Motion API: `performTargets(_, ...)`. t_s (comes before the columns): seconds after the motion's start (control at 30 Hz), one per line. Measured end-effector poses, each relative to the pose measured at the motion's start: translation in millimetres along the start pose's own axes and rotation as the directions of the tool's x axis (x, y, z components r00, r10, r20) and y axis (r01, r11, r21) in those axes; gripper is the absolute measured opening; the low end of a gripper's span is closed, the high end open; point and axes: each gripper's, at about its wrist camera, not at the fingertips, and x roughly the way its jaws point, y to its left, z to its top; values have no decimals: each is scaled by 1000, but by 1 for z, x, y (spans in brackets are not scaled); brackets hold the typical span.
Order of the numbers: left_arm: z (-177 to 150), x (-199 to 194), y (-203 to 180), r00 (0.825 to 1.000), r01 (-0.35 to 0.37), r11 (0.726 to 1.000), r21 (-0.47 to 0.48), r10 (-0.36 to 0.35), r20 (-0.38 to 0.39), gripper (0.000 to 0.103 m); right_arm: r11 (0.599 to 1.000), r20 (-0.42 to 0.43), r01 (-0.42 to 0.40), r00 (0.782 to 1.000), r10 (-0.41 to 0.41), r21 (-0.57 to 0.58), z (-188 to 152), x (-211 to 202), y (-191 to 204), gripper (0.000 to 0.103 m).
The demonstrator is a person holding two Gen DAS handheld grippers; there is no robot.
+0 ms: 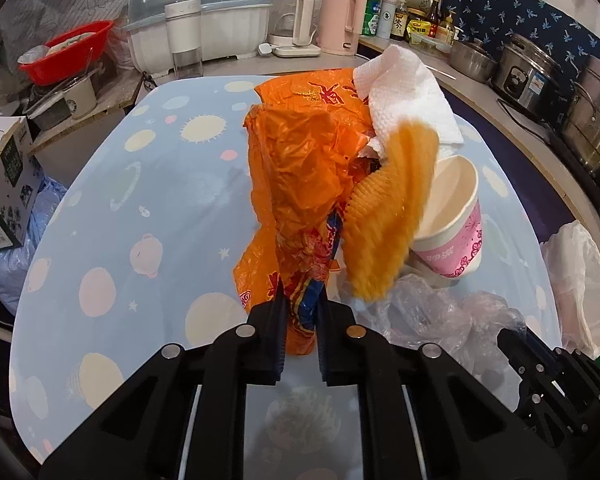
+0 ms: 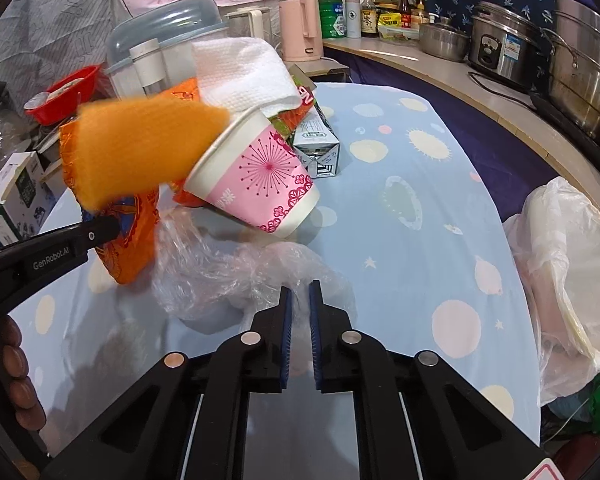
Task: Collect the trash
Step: 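Grasp the orange printed plastic bag with the left tool while the right tool grasps the clear plastic bag, then lift both held bags and carry them over the white lined bin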
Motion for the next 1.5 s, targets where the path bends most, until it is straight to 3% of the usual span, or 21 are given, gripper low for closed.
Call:
performTargets(0.43, -25, -76, -20, 996, 21, 997, 70, -27, 81, 11, 999, 153, 11, 988, -17, 43, -6, -83, -20, 5)
performTargets(0.83, -30, -143, -70, 973, 91, 980, 175, -126, 194, 12, 984, 308, 56, 945, -107, 169, -8, -162, -81, 4)
performTargets(1.1, -29, -165, -122, 950, 182, 946, 267, -239, 201, 12, 956, 363, 115, 907, -212, 271, -12, -197, -139, 4)
performTargets(1.3, -23, -162, -170, 937, 247, 909, 335, -312, 158, 12, 924, 371, 185, 876, -309, 333, -11, -210, -185, 4)
performTargets(1.5, -15, -146, -222, 918, 335, 858, 389, -389, 69, 12, 890, 328, 217, 873, -361, 401, -10, -203, -237, 4)
